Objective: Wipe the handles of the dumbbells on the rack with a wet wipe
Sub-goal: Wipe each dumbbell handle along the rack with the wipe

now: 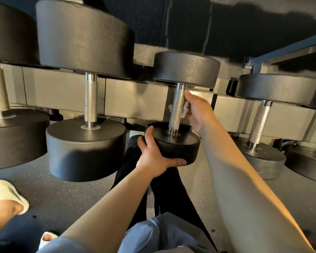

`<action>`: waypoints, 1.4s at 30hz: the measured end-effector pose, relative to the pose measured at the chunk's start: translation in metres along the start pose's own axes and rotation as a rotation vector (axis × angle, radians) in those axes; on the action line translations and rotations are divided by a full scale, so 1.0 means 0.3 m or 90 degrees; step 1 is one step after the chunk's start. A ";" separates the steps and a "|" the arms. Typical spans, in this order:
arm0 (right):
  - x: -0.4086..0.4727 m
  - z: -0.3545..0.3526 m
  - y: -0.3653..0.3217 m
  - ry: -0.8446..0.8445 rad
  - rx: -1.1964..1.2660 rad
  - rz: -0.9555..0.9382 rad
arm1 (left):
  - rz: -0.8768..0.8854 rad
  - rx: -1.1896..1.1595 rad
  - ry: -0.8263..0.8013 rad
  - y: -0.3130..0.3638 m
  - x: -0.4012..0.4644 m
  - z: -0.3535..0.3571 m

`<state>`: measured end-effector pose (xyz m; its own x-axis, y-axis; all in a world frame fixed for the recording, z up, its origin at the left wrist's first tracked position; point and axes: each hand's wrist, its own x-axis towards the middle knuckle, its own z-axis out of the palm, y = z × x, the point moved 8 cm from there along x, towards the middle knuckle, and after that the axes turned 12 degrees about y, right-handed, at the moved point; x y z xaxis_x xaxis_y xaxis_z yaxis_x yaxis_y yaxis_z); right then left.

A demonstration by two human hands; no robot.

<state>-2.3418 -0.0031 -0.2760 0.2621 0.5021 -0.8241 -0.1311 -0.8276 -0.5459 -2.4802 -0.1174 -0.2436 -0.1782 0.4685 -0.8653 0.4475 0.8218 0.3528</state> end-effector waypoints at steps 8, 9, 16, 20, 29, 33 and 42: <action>-0.086 -0.024 0.098 -0.087 -0.215 -0.062 | 0.018 -0.025 0.007 -0.002 0.001 0.000; -0.092 -0.031 0.102 -0.095 -0.317 -0.074 | 0.016 -0.026 0.007 -0.002 -0.001 0.001; -0.042 -0.053 -0.040 0.161 -0.122 -0.027 | -0.002 -0.027 0.006 0.004 0.000 0.003; -0.050 -0.023 -0.081 0.194 -0.073 -0.091 | -0.004 -0.022 0.011 0.005 -0.005 0.001; -0.189 -0.076 -0.001 0.122 -0.448 -0.337 | 0.014 -0.004 0.015 0.020 -0.021 -0.007; -0.230 0.061 -0.182 0.119 -0.607 -0.852 | 0.007 -0.022 0.017 0.023 -0.018 -0.009; -0.133 0.157 -0.027 -0.111 -0.929 -0.708 | 0.000 -0.016 0.003 0.009 -0.012 -0.006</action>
<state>-2.3963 -0.0047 -0.2460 -0.4656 0.8415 -0.2741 0.8706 0.3799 -0.3127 -2.4799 -0.1164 -0.2388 -0.1825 0.4694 -0.8639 0.4250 0.8300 0.3612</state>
